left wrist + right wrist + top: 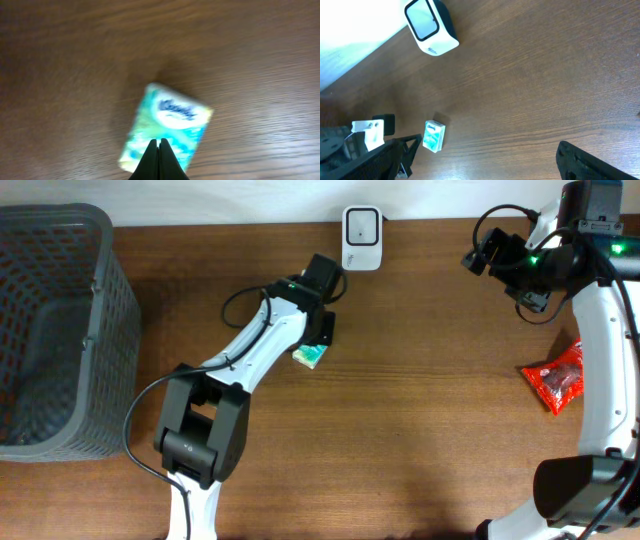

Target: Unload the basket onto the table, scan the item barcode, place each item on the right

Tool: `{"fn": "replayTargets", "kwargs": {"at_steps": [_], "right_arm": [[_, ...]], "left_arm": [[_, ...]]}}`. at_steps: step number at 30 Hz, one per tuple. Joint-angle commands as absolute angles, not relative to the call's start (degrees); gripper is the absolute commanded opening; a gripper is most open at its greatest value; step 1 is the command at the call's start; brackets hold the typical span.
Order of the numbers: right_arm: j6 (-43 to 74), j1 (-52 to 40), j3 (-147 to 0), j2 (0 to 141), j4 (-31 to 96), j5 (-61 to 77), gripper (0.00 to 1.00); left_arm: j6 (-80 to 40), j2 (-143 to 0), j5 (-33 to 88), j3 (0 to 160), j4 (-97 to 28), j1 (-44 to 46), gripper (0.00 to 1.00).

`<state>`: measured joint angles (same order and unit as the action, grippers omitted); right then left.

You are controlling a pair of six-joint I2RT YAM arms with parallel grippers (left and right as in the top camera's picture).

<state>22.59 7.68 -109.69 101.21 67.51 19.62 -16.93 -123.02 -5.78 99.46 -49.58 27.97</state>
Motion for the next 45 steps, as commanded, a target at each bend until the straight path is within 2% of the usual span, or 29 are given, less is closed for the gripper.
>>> {"fn": "replayTargets", "kwargs": {"at_steps": [1, 9, 28, 39, 45], "right_arm": [[23.0, 7.5, -109.8, 101.5, 67.5, 19.7, 0.98], [23.0, 7.5, -109.8, 101.5, 67.5, 19.7, 0.98], [23.0, 7.5, -109.8, 101.5, 67.5, 19.7, 0.98], [23.0, 7.5, -109.8, 101.5, 67.5, 19.7, 0.98], [23.0, 7.5, -109.8, 101.5, 67.5, 19.7, 0.98]], "left_arm": [[-17.3, -122.3, -4.3, 94.8, -47.2, 28.1, 0.0], [-17.3, -122.3, 2.4, 92.6, -41.8, 28.6, 0.0], [-17.3, -122.5, -4.3, 92.6, -42.1, 29.2, 0.0], [-18.7, -126.4, 5.5, 90.8, -42.5, 30.2, 0.0], [-18.9, -126.4, 6.2, 90.8, -42.4, 30.4, 0.0]]}}
